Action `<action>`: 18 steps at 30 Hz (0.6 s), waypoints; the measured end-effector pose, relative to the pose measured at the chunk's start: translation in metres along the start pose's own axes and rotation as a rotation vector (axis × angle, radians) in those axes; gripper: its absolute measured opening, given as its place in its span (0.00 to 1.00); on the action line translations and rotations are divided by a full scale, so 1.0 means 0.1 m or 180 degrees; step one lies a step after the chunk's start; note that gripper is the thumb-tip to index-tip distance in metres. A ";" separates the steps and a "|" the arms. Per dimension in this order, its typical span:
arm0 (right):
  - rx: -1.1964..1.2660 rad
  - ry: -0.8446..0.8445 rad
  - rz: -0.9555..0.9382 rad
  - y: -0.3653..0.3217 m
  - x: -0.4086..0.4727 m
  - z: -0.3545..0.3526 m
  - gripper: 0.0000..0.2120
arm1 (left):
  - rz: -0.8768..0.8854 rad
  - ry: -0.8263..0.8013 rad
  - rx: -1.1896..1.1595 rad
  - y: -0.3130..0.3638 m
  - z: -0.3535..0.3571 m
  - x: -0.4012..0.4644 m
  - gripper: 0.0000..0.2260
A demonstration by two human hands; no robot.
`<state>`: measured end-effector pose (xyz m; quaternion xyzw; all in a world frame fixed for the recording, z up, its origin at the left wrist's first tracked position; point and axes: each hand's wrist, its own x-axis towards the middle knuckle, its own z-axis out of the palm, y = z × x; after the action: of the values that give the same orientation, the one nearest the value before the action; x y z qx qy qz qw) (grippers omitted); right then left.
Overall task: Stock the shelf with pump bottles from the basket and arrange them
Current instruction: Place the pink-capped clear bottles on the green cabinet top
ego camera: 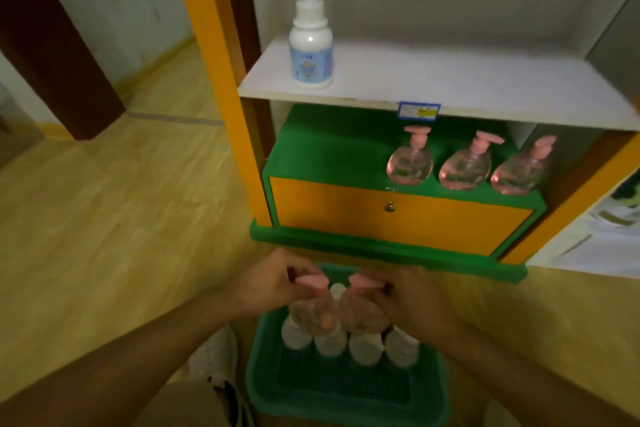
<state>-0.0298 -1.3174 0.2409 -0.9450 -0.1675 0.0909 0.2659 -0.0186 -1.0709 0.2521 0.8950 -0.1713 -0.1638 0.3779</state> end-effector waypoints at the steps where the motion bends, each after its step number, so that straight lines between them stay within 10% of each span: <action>1: 0.0061 0.0133 -0.0002 -0.01 0.05 -0.11 0.13 | 0.0052 0.0150 -0.0057 0.09 -0.09 0.04 0.10; 18: 0.0300 0.1306 0.0002 -0.06 1.57 -0.92 0.09 | 0.0087 0.1203 0.0139 0.15 -0.72 0.81 0.15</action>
<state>0.1380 -1.2986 0.3087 -0.9302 -0.1051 -0.0956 0.3383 0.0811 -1.0706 0.2977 0.9154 -0.1129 0.0162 0.3860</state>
